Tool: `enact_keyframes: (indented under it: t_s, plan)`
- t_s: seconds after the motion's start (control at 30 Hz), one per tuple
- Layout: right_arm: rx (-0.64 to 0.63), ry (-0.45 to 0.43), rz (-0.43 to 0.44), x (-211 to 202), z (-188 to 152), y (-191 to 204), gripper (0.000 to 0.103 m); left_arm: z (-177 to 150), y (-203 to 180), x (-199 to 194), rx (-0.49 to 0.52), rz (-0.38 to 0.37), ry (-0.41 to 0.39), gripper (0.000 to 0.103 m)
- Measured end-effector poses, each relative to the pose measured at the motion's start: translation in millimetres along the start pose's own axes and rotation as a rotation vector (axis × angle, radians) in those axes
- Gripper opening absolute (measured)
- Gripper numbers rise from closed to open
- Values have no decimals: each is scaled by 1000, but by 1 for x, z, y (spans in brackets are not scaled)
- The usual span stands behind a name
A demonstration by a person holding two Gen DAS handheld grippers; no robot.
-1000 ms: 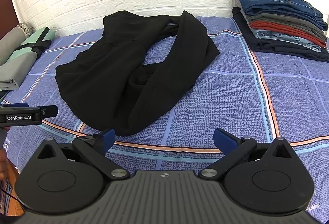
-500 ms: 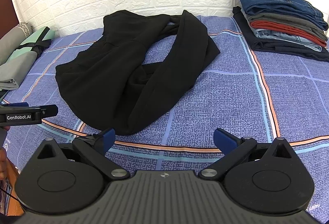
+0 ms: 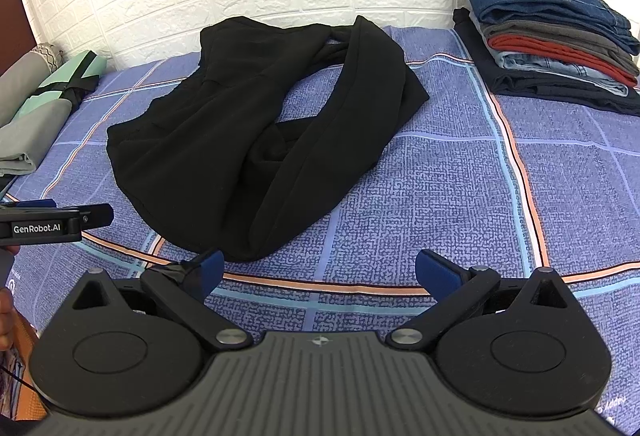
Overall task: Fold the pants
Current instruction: 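Grasp the black pants waistband with both grippers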
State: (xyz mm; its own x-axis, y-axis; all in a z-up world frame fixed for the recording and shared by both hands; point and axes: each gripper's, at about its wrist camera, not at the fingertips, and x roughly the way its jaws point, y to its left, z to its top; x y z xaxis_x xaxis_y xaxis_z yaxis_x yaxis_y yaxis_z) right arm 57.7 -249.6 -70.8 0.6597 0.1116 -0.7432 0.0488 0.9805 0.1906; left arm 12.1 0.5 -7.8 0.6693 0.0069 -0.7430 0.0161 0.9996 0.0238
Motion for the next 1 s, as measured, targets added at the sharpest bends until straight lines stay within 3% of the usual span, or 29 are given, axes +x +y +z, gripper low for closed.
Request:
enact_keyframes:
  t_s: [0.2,0.37,0.5,0.7,0.8,1.0]
  plan:
    - [14,-12,14,3,2,-2,103,9,19,9,-54,8,0,103]
    - [43,-103,119,5,1,-3,103,27,63,32,-141,-2,-14,103]
    - [60,-75,126,25,4,0,103,41,97,55,-197,-37,-46,103]
    - [123,-71,78,44,9,-6,103,61,130,88,-309,-117,-46,85]
    - [142,-73,37,51,16,-11,103,68,133,105,-301,-132,-29,73]
    - [121,-51,36,68,26,-8,103,77,130,132,-296,-162,4,65]
